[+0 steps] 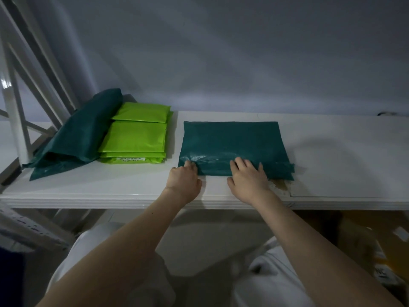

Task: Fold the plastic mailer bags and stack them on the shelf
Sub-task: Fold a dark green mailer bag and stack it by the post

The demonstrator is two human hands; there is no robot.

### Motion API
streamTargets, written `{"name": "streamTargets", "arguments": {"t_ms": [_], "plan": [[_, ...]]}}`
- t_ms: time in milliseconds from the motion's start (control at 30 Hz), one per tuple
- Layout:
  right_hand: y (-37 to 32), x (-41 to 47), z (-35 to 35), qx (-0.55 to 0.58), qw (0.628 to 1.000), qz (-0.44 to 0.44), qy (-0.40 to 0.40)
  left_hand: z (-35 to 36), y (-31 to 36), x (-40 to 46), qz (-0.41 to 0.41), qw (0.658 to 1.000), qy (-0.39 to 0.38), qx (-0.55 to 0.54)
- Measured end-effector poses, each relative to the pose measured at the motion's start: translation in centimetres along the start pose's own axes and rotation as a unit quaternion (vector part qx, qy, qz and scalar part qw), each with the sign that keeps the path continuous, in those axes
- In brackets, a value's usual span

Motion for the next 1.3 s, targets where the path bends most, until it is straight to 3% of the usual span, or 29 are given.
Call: {"name": "streamTargets", "arguments": {"t_ms": [267,367,433,533,667,800,1033,1300], "plan": [[2.8,-0.6,0.9,0.039,0.999,0.024,-0.024,-1.1,0.0,0.5,-0.039,0.998,-0.023,-0.051],[2.7,-0.4,1.2,0.058,0.998,0.019,-0.024,-3.7,1.6,0.7,-0.037,0.995,0.072,-0.054],[3.0,-0.2,1.2,0.068,0.997,0.017,-0.018,-4.8,4.7,0.9,0.057,0.988,0.120,-0.075],[3.5,0.1,1.3,0.096,0.995,0.012,-0.019,-4.5,9.5,1.8,0.182,0.976,0.070,-0.093],[4.3,0.1,1.4,0.175,0.984,-0.023,0.018,-3.0,10.7,3.4,0.147,0.980,-0.013,-0.133],[5.5,-0.5,0.8,0.175,0.982,-0.016,0.066,-2.0,10.6,3.1,0.137,0.983,-0.021,-0.120],[7.0,-1.1,1.7,0.116,0.993,0.022,0.031,-1.5,11.7,3.2,0.120,0.990,-0.017,-0.075],[8.2,-1.1,1.6,0.139,0.988,0.064,0.020,-1.8,11.4,3.0,0.127,0.989,-0.022,-0.075]]}}
Point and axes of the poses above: each hand's wrist, its own x-axis towards the middle knuckle, its own z-axis out of the palm, y = z × x, the point moved 5 cm from there along x, towards the middle knuckle, and after that the axes turned 7 degrees about -y, right-handed, at the moved point
